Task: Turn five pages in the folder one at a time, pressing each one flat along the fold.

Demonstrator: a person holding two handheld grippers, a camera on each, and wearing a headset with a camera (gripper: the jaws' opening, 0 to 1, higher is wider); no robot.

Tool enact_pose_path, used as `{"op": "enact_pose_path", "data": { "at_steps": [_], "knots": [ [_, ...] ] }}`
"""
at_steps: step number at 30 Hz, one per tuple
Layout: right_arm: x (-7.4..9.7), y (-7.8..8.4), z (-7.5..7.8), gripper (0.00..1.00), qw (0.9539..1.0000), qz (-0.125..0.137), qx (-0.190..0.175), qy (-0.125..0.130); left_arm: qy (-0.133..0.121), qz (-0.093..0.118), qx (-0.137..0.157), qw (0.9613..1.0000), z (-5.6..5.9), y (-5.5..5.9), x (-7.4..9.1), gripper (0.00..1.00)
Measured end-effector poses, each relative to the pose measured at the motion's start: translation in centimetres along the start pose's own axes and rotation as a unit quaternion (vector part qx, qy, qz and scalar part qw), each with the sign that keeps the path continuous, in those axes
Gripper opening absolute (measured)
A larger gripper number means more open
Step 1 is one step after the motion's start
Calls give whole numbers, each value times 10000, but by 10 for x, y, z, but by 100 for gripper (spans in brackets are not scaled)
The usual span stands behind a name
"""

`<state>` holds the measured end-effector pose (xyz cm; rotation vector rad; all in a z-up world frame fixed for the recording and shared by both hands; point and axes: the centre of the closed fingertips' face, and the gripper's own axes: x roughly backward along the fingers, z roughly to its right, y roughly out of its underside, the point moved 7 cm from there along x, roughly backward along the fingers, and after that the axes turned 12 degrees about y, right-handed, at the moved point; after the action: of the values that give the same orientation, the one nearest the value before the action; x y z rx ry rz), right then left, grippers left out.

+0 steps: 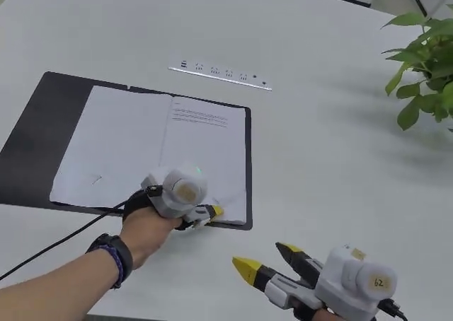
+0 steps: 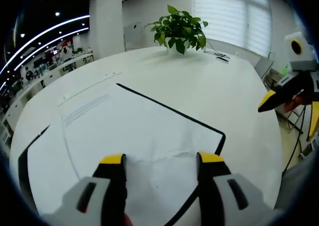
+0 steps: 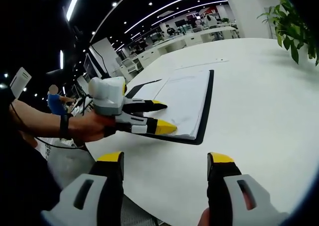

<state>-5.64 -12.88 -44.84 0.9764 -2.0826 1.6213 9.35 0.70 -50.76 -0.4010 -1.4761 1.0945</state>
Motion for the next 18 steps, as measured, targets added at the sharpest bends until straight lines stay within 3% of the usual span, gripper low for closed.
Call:
{"op": "enact_pose_path", "data": {
  "at_steps": [4,10,18],
  "knots": [
    [-1,2,1,66,10000,-24,-21,29,-68,60,4,10000,0,0,0,54],
    [0,-1,0,66,10000,39,-15,62,-66,98,8,9999,10,-2,-3,39],
    [1,2,1,66,9999,58,-43,88,-213,71,27,9997,7,-2,0,27]
  ]
}}
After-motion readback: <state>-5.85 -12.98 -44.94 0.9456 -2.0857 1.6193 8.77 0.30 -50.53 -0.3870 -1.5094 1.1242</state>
